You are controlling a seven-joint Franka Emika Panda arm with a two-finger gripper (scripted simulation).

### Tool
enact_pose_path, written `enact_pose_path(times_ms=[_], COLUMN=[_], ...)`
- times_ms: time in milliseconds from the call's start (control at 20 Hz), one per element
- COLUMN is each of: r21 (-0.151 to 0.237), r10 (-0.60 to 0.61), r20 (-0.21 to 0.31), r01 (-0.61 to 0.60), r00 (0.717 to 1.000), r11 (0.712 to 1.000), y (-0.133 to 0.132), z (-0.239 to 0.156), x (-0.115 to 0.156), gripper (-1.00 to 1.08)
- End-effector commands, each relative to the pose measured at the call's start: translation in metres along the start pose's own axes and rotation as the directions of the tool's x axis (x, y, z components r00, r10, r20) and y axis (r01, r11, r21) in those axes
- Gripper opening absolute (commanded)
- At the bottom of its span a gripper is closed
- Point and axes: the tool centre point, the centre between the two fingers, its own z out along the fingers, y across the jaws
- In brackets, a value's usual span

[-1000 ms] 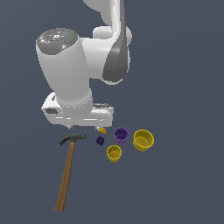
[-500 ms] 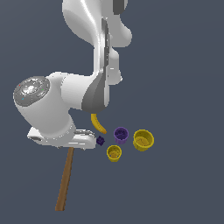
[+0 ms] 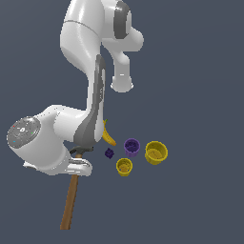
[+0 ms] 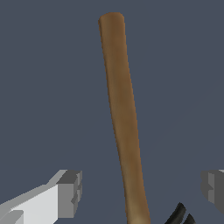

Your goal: Pick up a designated object from a clutter of objects.

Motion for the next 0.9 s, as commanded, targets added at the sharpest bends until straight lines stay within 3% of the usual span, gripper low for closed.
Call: enact_pose_path(times_ms=[0,850], r21=[0.001,0.003], r10=[0.003,0.01], r20=[0.0,0.003], r01=[-0.003,-0.01], r00=[1.0,1.0], r11=[1.0,1.0], y=[0.008,0.022], z=[0.013,0.049], x=[0.003,0.006], gripper=[1.0,1.0])
